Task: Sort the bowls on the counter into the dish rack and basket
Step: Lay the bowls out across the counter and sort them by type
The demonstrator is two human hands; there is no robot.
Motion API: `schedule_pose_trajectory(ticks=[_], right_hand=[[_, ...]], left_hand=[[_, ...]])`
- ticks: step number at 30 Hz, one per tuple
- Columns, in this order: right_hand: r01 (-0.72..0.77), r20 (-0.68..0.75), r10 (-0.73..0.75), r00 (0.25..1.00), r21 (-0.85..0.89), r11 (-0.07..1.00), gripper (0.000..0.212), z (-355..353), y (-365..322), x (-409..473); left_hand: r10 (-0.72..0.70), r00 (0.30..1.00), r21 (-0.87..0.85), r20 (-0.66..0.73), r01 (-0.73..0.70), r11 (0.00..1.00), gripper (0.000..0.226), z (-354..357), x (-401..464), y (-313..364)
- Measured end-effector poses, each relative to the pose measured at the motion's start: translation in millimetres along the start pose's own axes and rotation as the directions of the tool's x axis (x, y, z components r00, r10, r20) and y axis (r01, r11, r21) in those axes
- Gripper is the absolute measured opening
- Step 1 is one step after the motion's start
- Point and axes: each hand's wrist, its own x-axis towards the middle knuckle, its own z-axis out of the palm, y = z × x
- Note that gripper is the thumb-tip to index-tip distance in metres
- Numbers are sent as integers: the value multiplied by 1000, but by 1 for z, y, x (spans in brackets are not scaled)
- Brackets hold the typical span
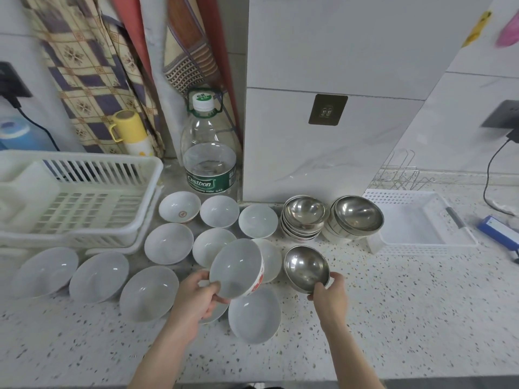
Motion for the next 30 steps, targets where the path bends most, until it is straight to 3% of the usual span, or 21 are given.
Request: schedule_pose_trajectory(ticks=[14, 22, 30], right_hand=[[-71, 10, 70, 998, 161, 984, 53, 13, 3, 12], [-115, 101, 96, 990, 202, 973, 55, 8, 16, 1], [-113, 119, 88, 989, 221, 969, 20, -28, 52, -54]], left_hand=[[-28, 999, 101, 25, 25, 995, 23, -6, -16, 4], [-65, 996, 128, 61, 57, 990, 22, 0, -19, -2], [-47, 980, 232, 191, 1, 973, 21, 29, -27, -12]])
